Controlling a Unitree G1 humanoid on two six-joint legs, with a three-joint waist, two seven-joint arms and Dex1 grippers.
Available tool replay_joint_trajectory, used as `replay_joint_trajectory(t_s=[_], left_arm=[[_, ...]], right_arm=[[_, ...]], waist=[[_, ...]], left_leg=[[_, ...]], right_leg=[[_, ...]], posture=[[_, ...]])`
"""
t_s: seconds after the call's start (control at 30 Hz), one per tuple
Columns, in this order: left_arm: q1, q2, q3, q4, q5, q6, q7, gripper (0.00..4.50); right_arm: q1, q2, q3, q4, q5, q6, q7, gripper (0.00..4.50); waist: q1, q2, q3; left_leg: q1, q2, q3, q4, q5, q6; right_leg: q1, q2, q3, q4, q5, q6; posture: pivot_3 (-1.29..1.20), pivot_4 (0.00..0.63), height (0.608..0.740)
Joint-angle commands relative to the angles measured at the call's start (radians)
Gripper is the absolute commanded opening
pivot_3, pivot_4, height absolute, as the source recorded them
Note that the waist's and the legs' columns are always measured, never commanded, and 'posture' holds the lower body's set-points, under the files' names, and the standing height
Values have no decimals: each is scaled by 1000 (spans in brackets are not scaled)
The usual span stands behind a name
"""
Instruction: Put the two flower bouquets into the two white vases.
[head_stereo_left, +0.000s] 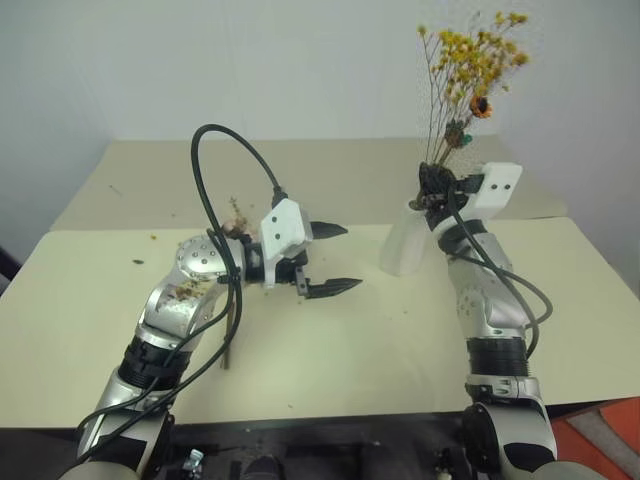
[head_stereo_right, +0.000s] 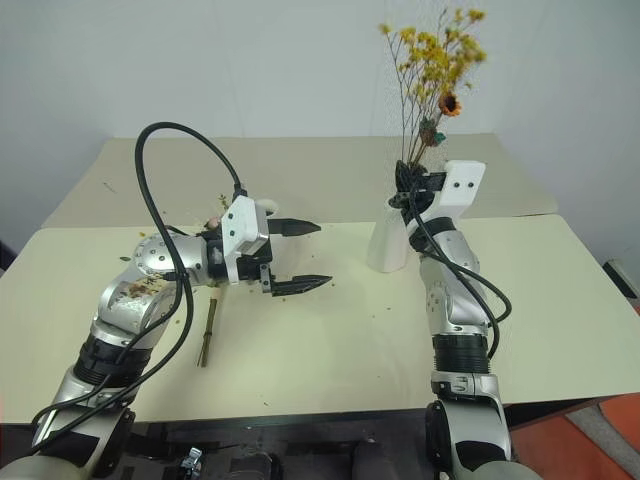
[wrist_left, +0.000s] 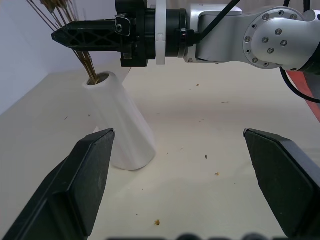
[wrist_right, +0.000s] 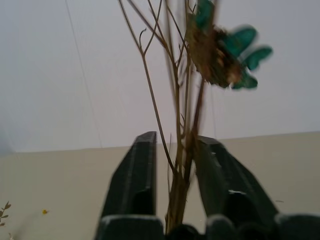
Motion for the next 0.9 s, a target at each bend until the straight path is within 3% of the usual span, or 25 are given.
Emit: replay_joint_trajectory(t_s=[0.03,0.17,0.2,0.4,0.63,0.9], left_arm=[[-4,5,22,-19,-15,-17,2,4500],[-8,3,15,-6,-6,-26,2,4500],[-7,2,14,-6,-5,-27,1,4500],[-6,7,23,-5,-11,-26,-7,4500],[14,27,32,-6,-10,-35,-18,4500],[35,48,33,-15,-5,-41,-18,4500]], right_arm=[[1,-2,9,-56,-6,-23,6,2928],[16,-9,22,-74,-27,-8,-5,4302],[19,-11,25,-77,-33,-4,-9,4458],[31,-65,70,-127,-99,67,-1,4458],[67,-229,194,-253,-248,260,54,4458],[127,-328,164,-394,-240,413,117,4458]], waist=[[0,0,0],[0,0,0],[0,0,0],[1,0,0],[2,0,0],[5,0,0]], left_leg=[[0,0,0,0,0,0],[0,0,0,0,0,0],[0,0,0,0,0,0],[0,0,0,0,0,0],[0,0,0,0,0,0],[-1,0,0,0,0,0]], right_leg=[[0,0,0,0,0,0],[0,0,0,0,0,0],[0,0,0,0,0,0],[0,0,0,0,0,0],[0,0,0,0,0,0],[0,0,0,-1,-1,1]], posture=[[0,150,740],[0,150,740],[0,150,740],[0,150,740],[0,150,740],[0,150,740]])
